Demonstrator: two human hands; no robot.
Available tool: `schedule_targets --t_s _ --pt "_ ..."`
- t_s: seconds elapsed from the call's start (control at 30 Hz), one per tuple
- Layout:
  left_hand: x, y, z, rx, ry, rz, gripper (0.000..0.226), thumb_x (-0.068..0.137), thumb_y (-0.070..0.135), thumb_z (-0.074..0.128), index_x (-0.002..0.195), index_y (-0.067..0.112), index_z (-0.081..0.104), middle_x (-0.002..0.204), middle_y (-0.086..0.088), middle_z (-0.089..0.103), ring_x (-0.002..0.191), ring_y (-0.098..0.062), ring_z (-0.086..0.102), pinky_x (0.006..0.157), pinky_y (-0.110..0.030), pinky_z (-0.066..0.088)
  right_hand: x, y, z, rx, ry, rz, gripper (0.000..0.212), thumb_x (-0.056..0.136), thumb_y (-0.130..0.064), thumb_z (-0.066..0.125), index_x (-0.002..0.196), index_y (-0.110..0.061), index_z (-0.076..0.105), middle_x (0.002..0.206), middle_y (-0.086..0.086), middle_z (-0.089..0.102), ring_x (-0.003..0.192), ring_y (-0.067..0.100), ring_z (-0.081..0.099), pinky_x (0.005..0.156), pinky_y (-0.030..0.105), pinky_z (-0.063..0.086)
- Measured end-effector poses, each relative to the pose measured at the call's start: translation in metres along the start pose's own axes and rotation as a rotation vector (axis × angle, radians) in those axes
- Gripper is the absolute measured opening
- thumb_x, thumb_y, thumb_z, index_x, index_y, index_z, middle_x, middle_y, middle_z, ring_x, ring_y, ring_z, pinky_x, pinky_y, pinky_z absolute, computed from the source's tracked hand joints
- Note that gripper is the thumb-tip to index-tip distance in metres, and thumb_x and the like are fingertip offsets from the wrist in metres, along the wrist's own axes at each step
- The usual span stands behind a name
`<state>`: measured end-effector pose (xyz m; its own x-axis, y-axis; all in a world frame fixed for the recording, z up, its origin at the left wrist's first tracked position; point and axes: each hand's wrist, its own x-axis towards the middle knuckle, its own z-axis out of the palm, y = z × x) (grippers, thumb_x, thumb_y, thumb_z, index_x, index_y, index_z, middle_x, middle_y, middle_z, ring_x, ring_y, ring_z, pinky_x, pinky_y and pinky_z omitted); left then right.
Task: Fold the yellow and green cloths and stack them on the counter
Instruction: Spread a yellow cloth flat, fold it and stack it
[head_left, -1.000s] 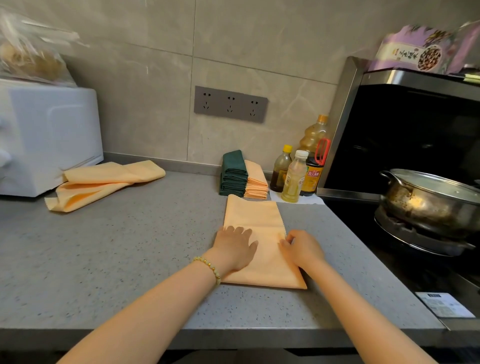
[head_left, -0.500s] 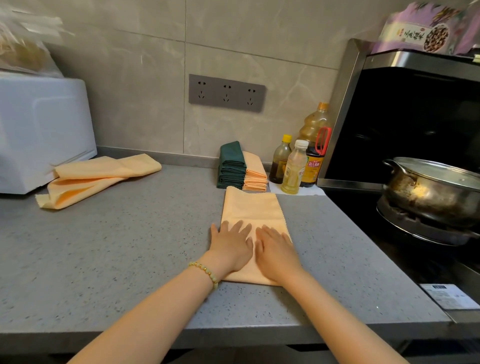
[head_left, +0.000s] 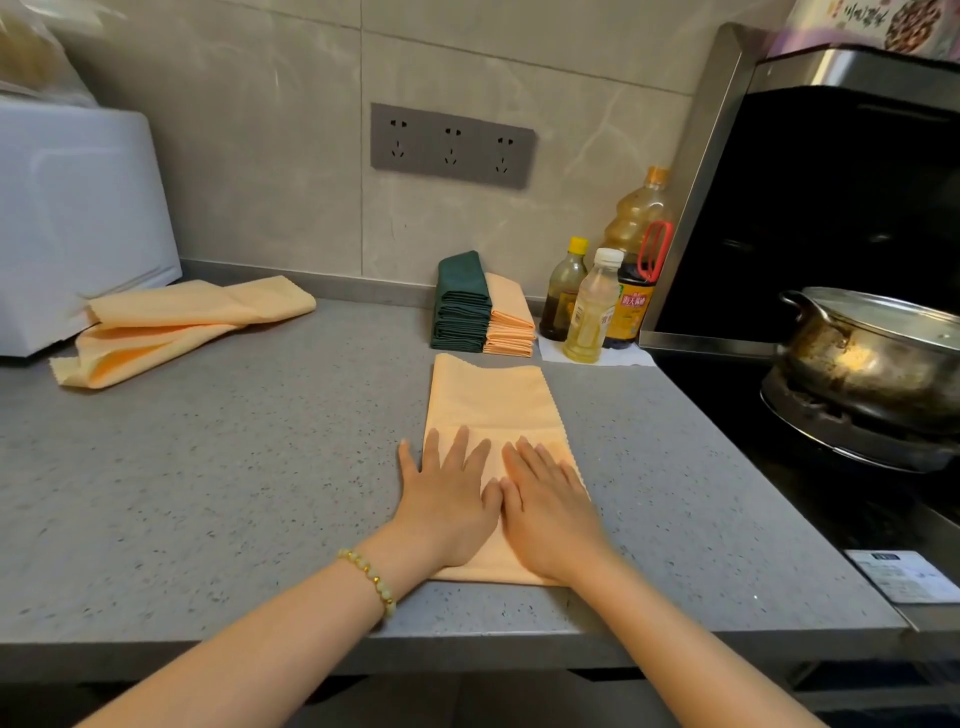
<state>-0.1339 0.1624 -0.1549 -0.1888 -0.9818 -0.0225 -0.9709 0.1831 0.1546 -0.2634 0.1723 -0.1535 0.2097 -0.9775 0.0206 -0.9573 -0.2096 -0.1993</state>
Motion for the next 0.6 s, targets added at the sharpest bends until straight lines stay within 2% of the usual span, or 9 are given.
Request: schedule_targets --t_s 0.23,0.33,0.43,0.53,0.6 --pt "-0.002 -0.004 0.001 0.004 -0.014 0.010 0.073 0.093 0.065 0.013 0.153 0.026 -0.004 0.160 -0.005 -0.014 0.146 -0.029 -0.016 0.114 -0.049 -0.017 0.005 0.017 -0.003 0.029 0.005 -0.014 0.052 0.103 -0.034 0.012 0.152 -0.020 0.005 0.159 -0.005 -0.002 0.146 0.009 -0.004 0.115 0.025 -0.004" --pt "-0.005 -0.010 -0.001 -0.014 -0.028 0.024 0.089 0.087 0.075 0.017 0.153 0.020 -0.006 0.159 -0.007 -0.015 0.146 -0.026 -0.018 0.115 -0.046 -0.018 0.004 0.035 -0.008 0.031 -0.021 0.014 0.052 0.103 -0.033 0.011 0.152 -0.019 0.003 0.159 -0.006 -0.003 0.145 0.007 -0.004 0.116 0.027 -0.003" --pt "-0.010 -0.019 -0.005 -0.042 -0.058 0.060 0.102 0.078 0.084 0.020 0.153 0.021 -0.007 0.159 -0.006 -0.017 0.145 -0.026 -0.021 0.115 -0.044 -0.018 -0.001 0.049 -0.012 -0.008 -0.015 0.046 0.053 0.102 -0.032 0.010 0.152 -0.017 0.001 0.159 -0.004 -0.003 0.146 0.010 -0.006 0.117 0.030 -0.005" --pt "-0.018 -0.024 -0.011 -0.015 -0.094 0.134 0.111 0.070 0.089 0.023 0.153 0.022 -0.008 0.158 -0.004 -0.019 0.143 -0.023 -0.026 0.114 -0.043 -0.021 -0.004 0.049 -0.012 -0.022 0.018 0.060 0.053 0.103 -0.033 0.012 0.152 -0.016 0.001 0.159 -0.003 -0.006 0.145 0.013 -0.011 0.117 0.032 -0.008" --pt "-0.023 -0.026 -0.014 0.005 -0.095 0.173 0.113 0.070 0.089 0.027 0.153 0.020 -0.007 0.160 -0.002 -0.014 0.145 -0.020 -0.021 0.115 -0.041 -0.019 -0.006 0.045 -0.013 -0.069 0.089 0.044 0.053 0.103 -0.032 0.016 0.152 -0.016 0.005 0.159 -0.003 -0.003 0.146 0.014 -0.008 0.116 0.032 -0.007"
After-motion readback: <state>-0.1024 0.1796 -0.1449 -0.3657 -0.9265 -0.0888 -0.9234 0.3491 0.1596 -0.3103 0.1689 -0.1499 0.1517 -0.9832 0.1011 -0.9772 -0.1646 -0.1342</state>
